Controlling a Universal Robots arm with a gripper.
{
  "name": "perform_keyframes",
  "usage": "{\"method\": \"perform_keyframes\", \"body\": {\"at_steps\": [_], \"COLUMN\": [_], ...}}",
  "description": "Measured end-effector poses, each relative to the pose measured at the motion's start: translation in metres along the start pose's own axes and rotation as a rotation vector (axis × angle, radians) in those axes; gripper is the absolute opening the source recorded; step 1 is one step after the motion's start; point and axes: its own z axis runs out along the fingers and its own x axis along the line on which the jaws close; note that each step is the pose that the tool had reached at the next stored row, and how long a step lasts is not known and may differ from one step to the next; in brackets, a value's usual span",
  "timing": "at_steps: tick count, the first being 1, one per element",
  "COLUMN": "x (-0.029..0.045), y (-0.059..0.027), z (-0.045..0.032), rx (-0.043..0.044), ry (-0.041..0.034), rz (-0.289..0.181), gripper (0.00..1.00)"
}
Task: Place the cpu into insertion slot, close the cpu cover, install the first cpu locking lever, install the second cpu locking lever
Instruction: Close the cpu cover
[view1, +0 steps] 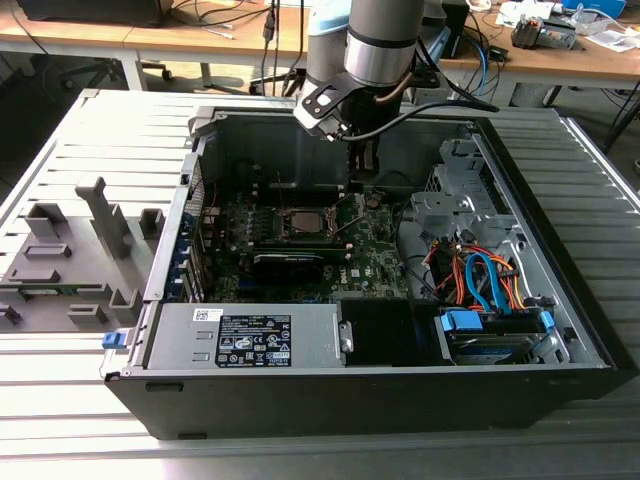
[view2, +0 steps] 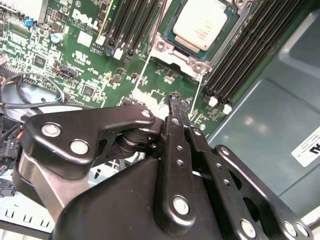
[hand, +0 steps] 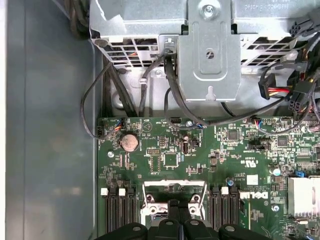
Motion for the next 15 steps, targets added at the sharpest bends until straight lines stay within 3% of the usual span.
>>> {"method": "perform_keyframes", "body": {"at_steps": [15], "x": [0.0002], "y": [0.0273], "z": [0.0051], "rx": [0.0141], "ry": [-0.0001], "rz": [0.000], "gripper": [0.11]}}
